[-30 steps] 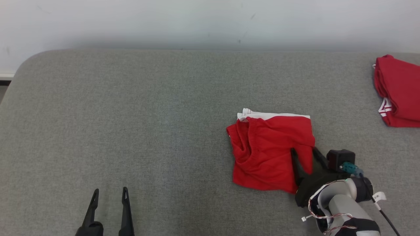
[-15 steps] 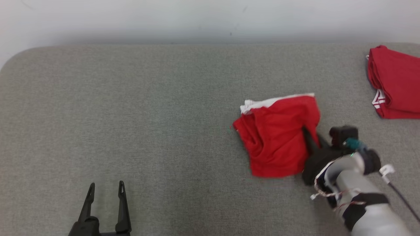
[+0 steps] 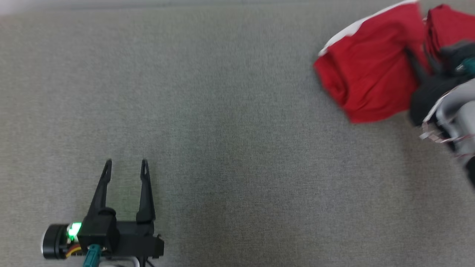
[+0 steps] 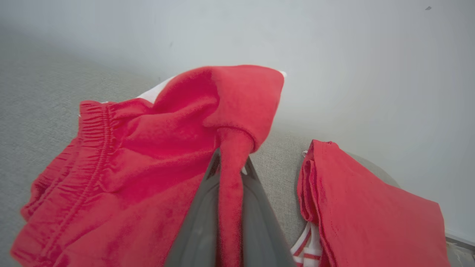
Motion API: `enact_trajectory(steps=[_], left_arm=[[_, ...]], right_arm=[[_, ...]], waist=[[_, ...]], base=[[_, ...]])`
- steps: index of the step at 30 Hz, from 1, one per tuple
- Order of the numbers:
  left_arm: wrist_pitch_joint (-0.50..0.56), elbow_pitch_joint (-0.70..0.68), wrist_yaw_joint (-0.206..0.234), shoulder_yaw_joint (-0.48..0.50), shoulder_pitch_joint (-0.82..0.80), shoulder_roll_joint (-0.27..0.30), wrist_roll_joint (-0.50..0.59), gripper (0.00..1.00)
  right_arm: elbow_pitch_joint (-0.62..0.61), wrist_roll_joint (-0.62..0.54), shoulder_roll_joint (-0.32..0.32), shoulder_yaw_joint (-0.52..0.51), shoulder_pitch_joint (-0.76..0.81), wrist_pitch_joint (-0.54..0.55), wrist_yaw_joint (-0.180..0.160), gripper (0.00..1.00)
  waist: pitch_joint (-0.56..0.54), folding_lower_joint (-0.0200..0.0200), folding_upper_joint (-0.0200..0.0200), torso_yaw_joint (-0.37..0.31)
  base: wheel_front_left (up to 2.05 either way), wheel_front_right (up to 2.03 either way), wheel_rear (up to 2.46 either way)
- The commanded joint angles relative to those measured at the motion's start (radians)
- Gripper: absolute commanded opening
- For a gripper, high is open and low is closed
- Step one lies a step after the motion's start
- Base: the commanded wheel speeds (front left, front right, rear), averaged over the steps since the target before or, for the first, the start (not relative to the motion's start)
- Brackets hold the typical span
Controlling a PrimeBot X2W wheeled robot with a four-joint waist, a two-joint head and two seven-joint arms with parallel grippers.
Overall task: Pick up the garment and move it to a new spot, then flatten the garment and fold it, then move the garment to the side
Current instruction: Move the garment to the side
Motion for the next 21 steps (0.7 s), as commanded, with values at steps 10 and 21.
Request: enact_trajectory(steps=[10,21], left_arm=[[-0.003,-0.126,-0.008,-0.015,-0.096,0.004,0.04,1.0],[-0.003,-0.221,0.0,-0.037,-0.113,0.025,0.061,1.0]], right_arm=[[-0.109,0.123,-0.275,0.147,-0.208,0.106,-0.003,0.0],[-0.199,0.216,-0.465,0.263,-0.328,0.193,-0.003,0.0]], waist=[[0.212,-0.0002,-0.0002,-0.041],[0.267,-0.0002,-0.0002,-0.084]], base=[[0.0,0.0,0.0],[0.0,0.0,0.0]])
